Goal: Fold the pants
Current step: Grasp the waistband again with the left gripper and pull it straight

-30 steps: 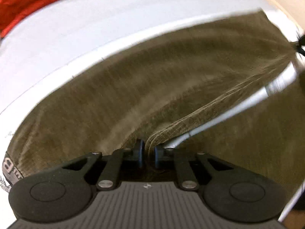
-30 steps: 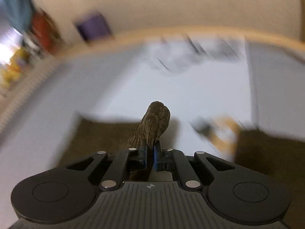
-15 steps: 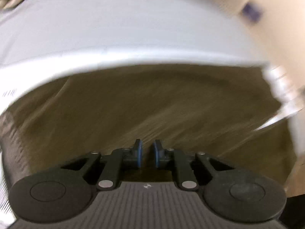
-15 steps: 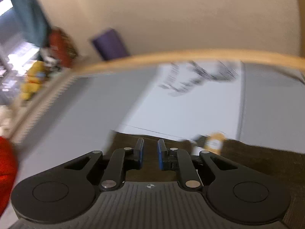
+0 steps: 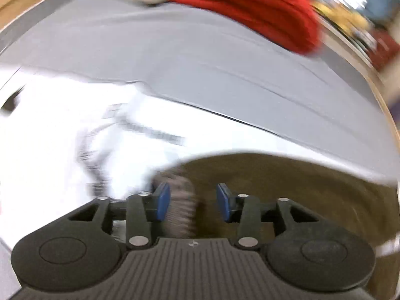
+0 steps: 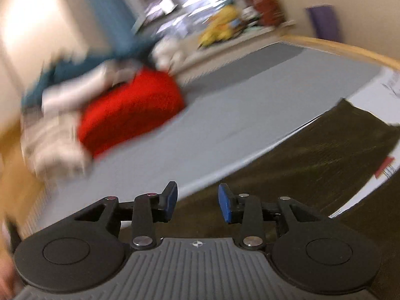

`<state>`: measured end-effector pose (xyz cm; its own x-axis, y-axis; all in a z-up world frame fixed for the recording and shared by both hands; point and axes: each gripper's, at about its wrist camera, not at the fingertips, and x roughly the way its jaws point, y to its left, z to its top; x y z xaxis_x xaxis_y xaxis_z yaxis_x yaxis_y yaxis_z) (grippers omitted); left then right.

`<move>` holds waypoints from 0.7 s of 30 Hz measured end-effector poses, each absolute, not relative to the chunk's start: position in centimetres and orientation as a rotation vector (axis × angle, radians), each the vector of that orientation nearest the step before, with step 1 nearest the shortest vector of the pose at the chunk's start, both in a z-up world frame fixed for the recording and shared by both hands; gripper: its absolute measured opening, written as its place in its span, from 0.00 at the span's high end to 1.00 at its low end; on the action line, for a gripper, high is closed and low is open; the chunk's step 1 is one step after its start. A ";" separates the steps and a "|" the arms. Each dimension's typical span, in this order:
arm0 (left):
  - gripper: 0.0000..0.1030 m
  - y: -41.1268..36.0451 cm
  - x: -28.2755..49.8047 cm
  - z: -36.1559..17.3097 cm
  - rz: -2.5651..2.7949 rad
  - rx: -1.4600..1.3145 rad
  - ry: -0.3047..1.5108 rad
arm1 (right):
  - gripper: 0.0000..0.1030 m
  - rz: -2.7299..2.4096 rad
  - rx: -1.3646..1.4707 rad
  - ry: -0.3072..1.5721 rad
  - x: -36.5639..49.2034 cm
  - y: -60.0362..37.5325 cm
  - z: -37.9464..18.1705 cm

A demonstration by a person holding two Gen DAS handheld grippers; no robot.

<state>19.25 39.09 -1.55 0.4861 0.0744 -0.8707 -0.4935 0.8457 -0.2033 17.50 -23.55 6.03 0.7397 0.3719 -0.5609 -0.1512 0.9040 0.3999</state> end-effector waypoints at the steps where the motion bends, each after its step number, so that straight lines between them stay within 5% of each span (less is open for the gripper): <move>1: 0.50 40.4 19.2 -2.4 0.387 -0.523 1.015 | 0.63 0.303 0.305 0.708 17.7 -22.6 5.3; 4: 0.34 42.8 19.4 -5.7 0.395 -0.686 1.059 | 0.63 0.372 0.298 0.763 18.9 -21.0 4.2; 9: 0.30 42.7 21.0 -8.0 0.366 -0.656 1.084 | 0.63 0.394 0.120 0.707 19.4 -18.9 4.7; 10: 0.30 42.3 21.0 -7.9 0.361 -0.649 1.074 | 0.63 0.403 0.114 0.715 19.8 -18.9 4.6; 14: 0.65 42.0 22.1 -7.9 0.335 -0.552 1.088 | 0.63 0.402 0.131 0.750 20.5 -19.0 4.2; 18: 0.64 42.9 20.8 -5.9 0.421 -0.484 1.006 | 0.63 0.377 0.156 0.782 21.3 -18.7 3.6; 21: 0.52 43.4 20.1 -5.7 0.428 -0.447 1.035 | 0.63 0.370 0.166 0.795 21.3 -18.7 3.4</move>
<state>20.10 43.37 -5.66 0.4451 0.1274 -0.8864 -0.5362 0.8307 -0.1499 21.32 -18.75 3.35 0.6404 0.3845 -0.6648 -0.2612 0.9231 0.2822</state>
